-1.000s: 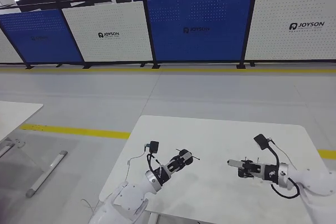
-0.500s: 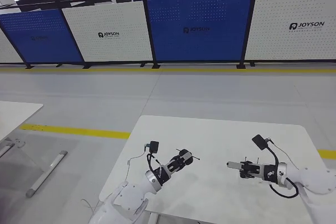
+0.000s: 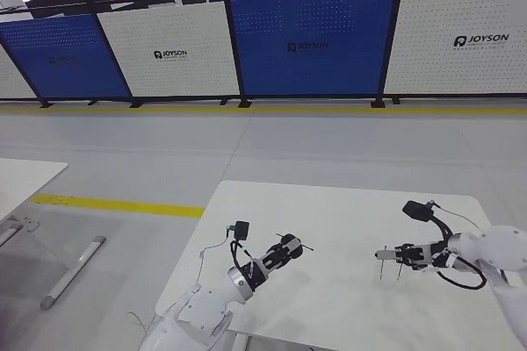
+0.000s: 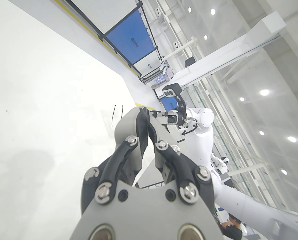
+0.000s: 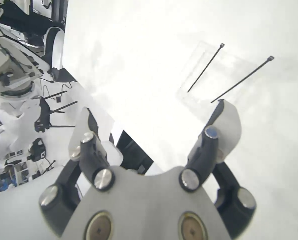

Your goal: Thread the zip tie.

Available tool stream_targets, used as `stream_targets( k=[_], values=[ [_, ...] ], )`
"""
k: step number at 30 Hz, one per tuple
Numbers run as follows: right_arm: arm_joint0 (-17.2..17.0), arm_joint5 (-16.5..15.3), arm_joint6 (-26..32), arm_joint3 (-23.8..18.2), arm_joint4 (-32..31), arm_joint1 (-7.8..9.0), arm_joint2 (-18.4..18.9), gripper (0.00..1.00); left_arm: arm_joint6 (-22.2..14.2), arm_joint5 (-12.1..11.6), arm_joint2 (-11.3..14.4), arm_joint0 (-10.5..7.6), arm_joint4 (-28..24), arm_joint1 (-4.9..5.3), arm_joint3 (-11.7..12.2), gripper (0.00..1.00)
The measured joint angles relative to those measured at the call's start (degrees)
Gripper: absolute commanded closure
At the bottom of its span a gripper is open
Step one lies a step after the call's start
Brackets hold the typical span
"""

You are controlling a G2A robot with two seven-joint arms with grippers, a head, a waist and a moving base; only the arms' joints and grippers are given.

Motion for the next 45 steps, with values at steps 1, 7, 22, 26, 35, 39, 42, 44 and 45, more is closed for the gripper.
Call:
stream_targets(
  k=[1,7,22,26,35,39,42,44,45],
  values=[
    [-0.06,-0.03,0.01,-0.04,0.11,0.00,0.05,0.00,0.00,0.00,0.00,0.00,0.00,0.00,0.00,1.00],
    [-0.09,-0.07,0.02,-0.06,0.12,0.00,0.07,0.00,0.00,0.00,0.00,0.00,0.00,0.00,0.00,1.00],
    [6.75,15.51,0.13,0.51,-10.74,-1.01,-8.46,0.00,0.00,0.00,0.00,0.00,0.00,0.00,0.00,1.00],
    [10.98,16.00,0.08,4.59,-11.10,-1.70,-15.59,0.00,0.00,0.00,0.00,0.00,0.00,0.00,0.00,1.00],
    [11.73,15.86,0.08,5.49,-11.16,-1.78,-16.65,0.00,0.00,0.00,0.00,0.00,0.00,0.00,0.00,1.00],
    [11.20,15.25,-0.79,5.23,-11.20,-1.78,-16.64,0.00,0.00,0.00,0.00,0.00,0.00,0.00,0.00,1.00],
    [9.92,11.03,-3.24,3.90,-11.47,-1.64,-16.68,0.00,0.00,0.00,0.00,0.00,0.00,0.00,0.00,1.00],
    [9.52,9.34,-3.47,3.56,-11.33,-1.52,-16.44,0.00,0.00,0.00,0.00,0.00,0.00,0.00,0.00,1.00],
    [9.34,8.85,-3.64,3.51,-11.32,-1.48,-16.30,0.00,0.00,0.00,0.00,0.00,0.00,0.00,0.00,1.00]
  ],
)
